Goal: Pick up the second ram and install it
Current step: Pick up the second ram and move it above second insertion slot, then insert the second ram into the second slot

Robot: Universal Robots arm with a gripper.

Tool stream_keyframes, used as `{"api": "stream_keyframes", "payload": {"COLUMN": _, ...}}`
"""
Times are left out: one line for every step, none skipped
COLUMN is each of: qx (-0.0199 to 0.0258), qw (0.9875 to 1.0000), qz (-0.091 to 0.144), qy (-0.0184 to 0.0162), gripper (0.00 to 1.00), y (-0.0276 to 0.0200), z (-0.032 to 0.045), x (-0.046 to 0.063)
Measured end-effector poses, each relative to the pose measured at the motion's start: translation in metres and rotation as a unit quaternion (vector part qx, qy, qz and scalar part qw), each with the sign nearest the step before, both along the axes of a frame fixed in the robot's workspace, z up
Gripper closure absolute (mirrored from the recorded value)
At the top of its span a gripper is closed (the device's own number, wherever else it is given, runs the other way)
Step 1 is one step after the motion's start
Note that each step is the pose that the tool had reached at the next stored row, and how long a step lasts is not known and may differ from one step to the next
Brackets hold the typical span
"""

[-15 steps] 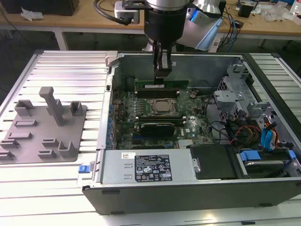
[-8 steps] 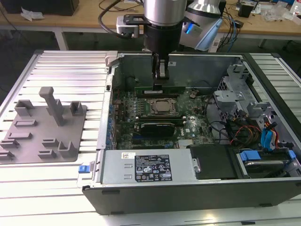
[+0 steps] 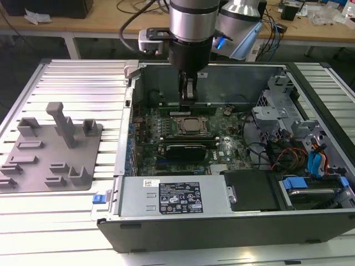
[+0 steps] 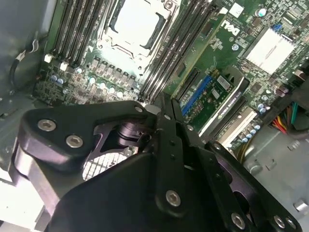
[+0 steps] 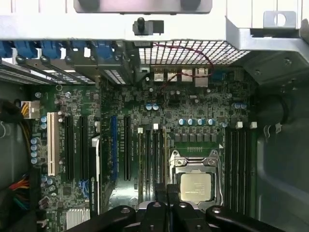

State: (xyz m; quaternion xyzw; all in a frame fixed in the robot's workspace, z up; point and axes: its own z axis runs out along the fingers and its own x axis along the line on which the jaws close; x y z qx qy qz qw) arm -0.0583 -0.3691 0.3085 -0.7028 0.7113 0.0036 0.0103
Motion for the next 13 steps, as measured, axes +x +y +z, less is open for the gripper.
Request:
{"api": "stream_keyframes", "payload": {"qx": 0.0001, "qw": 1.0000, "qz": -0.004, "qy": -0.0001, "gripper": 0.91, "y": 0.0000, "z": -0.0031, "x": 0.000}}
{"api": "stream_keyframes", "payload": {"qx": 0.0000, "qw": 1.0000, "qz": -0.007, "qy": 0.0000, "gripper": 0.91, "y": 0.0000, "z": -0.0058, "x": 0.000}}
{"api": "stream_keyframes", "payload": {"qx": -0.0001, "qw": 1.0000, "qz": -0.009, "qy": 0.0000, "gripper": 0.91, "y": 0.0000, "z": -0.0092, "x": 0.004}}
{"api": "stream_keyframes", "payload": {"qx": 0.0000, "qw": 1.0000, "qz": -0.009, "qy": -0.0001, "gripper": 0.91, "y": 0.0000, "z": -0.0128, "x": 0.006}}
{"api": "stream_keyframes", "payload": {"qx": 0.0000, "qw": 1.0000, "qz": -0.010, "qy": 0.0000, "gripper": 0.91, "y": 0.0000, "z": -0.0152, "x": 0.006}}
{"api": "stream_keyframes", "payload": {"qx": 0.0000, "qw": 1.0000, "qz": -0.010, "qy": 0.0000, "gripper": 0.91, "y": 0.0000, "z": -0.0171, "x": 0.007}}
{"api": "stream_keyframes", "payload": {"qx": 0.0000, "qw": 1.0000, "qz": -0.010, "qy": 0.0000, "gripper": 0.91, "y": 0.0000, "z": -0.0187, "x": 0.007}}
{"api": "stream_keyframes", "payload": {"qx": -0.0001, "qw": 1.0000, "qz": -0.010, "qy": 0.0000, "gripper": 0.91, "y": 0.0000, "z": -0.0188, "x": 0.007}}
{"api": "stream_keyframes", "payload": {"qx": -0.0001, "qw": 1.0000, "qz": -0.010, "qy": 0.0000, "gripper": 0.91, "y": 0.0000, "z": -0.0189, "x": 0.007}}
{"api": "stream_keyframes", "payload": {"qx": 0.0000, "qw": 1.0000, "qz": -0.010, "qy": 0.0000, "gripper": 0.91, "y": 0.0000, "z": -0.0190, "x": 0.007}}
{"api": "stream_keyframes", "payload": {"qx": 0.0000, "qw": 1.0000, "qz": -0.010, "qy": 0.0000, "gripper": 0.91, "y": 0.0000, "z": -0.0192, "x": 0.007}}
{"api": "stream_keyframes", "payload": {"qx": 0.0000, "qw": 1.0000, "qz": -0.010, "qy": 0.0000, "gripper": 0.91, "y": 0.0000, "z": -0.0193, "x": 0.007}}
{"api": "stream_keyframes", "payload": {"qx": 0.0000, "qw": 1.0000, "qz": -0.010, "qy": 0.0000, "gripper": 0.91, "y": 0.0000, "z": -0.0194, "x": 0.007}}
